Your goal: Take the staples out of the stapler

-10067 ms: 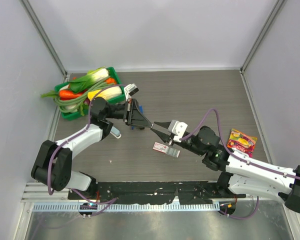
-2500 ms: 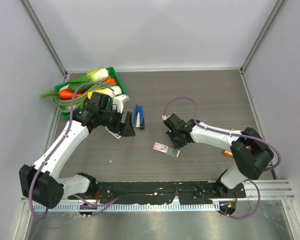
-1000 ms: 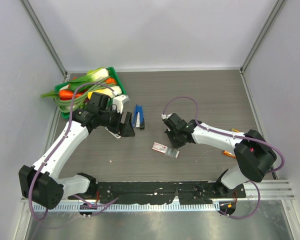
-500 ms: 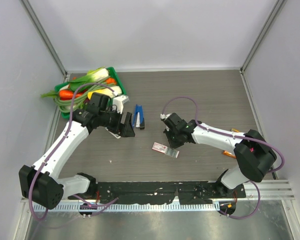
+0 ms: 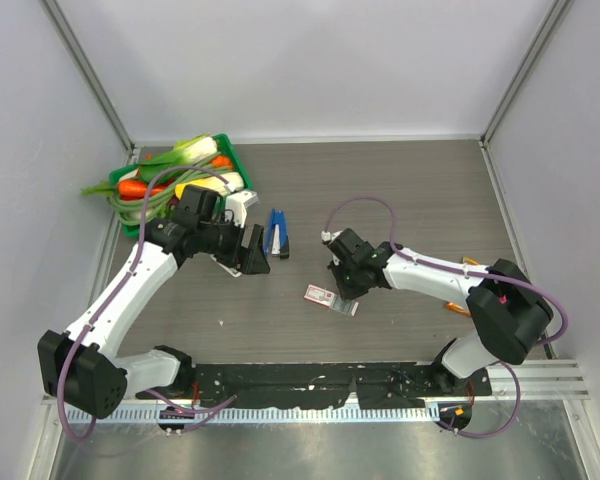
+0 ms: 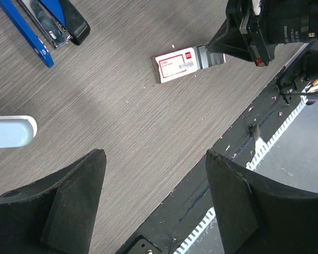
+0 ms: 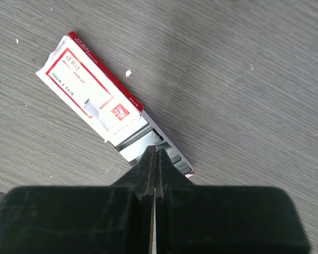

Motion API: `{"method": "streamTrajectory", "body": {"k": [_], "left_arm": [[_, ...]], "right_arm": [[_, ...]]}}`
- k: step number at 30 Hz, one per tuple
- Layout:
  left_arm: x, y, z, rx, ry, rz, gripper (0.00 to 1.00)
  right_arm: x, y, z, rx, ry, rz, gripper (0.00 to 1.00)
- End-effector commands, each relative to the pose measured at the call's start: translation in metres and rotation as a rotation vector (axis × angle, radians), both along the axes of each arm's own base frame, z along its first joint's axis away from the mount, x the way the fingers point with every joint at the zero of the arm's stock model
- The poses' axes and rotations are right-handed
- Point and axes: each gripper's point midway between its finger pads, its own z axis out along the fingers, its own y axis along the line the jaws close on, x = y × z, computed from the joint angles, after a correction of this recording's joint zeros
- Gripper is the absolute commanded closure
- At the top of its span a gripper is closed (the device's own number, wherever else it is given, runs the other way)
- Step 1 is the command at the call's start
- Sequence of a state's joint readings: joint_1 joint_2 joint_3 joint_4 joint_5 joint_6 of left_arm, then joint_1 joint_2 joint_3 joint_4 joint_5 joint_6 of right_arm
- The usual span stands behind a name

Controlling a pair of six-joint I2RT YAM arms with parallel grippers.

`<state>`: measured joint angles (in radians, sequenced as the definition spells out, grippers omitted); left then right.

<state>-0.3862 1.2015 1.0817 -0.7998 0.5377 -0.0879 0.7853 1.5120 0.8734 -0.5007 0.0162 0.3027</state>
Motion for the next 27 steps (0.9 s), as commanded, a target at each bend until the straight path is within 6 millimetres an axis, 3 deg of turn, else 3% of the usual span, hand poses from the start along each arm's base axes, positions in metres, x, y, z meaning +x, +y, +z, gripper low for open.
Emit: {"method": "streamTrajectory", "body": {"k": [1, 16, 21, 23, 27], "left_arm": [[0.002, -0.001, 0.008, -0.009, -0.058, -0.016, 0.2], [0.002, 0.001, 0.006, 0.0, -0.058, -0.012, 0.2], [0.001, 0.001, 0.004, 0.0, -0.058, -0.017, 0.21], [0.001, 0.001, 0.005, 0.001, -0.061, -0.017, 0.21], [0.001, 0.002, 0.006, 0.002, -0.066, -0.018, 0.21]], "right_arm": [[-0.008, 0.012, -0.002, 0.04, 0.026, 0.017, 0.99], [-0.025, 0.023, -0.001, 0.061, 0.04, 0.039, 0.99], [-0.008, 0.026, 0.02, 0.088, -0.051, 0.0, 0.99], [-0.005, 0.027, 0.028, 0.105, -0.074, -0.007, 0.88], [-0.006, 0.03, 0.034, 0.133, -0.072, 0.003, 0.8]]}}
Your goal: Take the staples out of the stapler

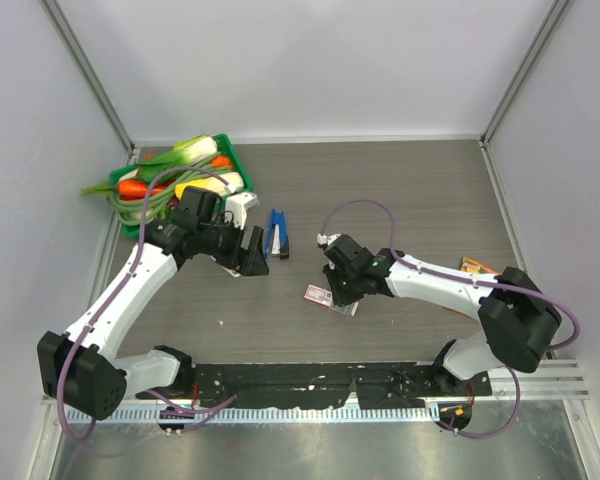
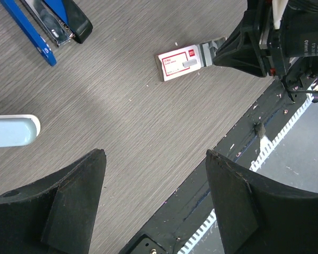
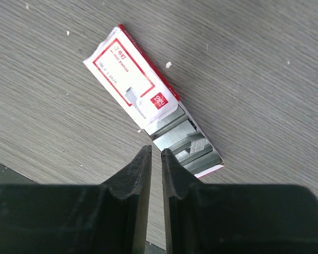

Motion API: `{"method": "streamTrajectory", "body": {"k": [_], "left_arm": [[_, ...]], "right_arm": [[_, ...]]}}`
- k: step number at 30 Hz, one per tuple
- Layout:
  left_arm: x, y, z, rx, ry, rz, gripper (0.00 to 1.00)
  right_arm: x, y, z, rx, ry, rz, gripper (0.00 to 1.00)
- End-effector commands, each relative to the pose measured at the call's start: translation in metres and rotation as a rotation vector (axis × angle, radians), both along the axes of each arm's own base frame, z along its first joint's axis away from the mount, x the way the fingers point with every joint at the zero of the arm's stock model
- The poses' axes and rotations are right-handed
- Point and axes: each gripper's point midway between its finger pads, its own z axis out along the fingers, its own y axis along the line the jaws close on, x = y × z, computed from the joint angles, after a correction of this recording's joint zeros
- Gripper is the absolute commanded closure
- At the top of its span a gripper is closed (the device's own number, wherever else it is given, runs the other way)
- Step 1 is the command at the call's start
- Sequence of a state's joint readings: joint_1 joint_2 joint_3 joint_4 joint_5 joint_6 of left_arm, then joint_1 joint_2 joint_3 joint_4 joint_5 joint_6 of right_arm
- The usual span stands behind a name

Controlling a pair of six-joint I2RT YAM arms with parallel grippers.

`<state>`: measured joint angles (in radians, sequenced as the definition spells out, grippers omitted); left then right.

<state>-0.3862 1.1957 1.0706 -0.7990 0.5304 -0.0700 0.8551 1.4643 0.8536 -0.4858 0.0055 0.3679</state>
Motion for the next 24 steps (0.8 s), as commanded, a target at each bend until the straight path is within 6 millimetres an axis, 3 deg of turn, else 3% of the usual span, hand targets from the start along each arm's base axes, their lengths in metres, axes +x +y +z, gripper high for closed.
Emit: {"method": "streamTrajectory", "body": {"k": [1, 6, 12, 24], "left_arm": [[0.002, -0.001, 0.009, -0.012, -0.055, -0.013, 0.21], [0.001, -0.002, 0.008, -0.015, -0.051, -0.017, 0.21], [0.002, -0.002, 0.008, -0.013, -0.05, -0.015, 0.21], [0.002, -0.001, 0.007, -0.009, -0.047, -0.012, 0.21]], "right_arm": [[0.013, 0.012, 0.025, 0.077, -0.07, -0.017, 0.81], [0.015, 0.004, 0.023, 0.082, -0.073, -0.041, 0.81], [0.02, -0.01, 0.005, 0.022, -0.075, -0.077, 0.86], [0.018, -0.008, -0.004, 0.019, -0.05, -0.066, 0.95]]}}
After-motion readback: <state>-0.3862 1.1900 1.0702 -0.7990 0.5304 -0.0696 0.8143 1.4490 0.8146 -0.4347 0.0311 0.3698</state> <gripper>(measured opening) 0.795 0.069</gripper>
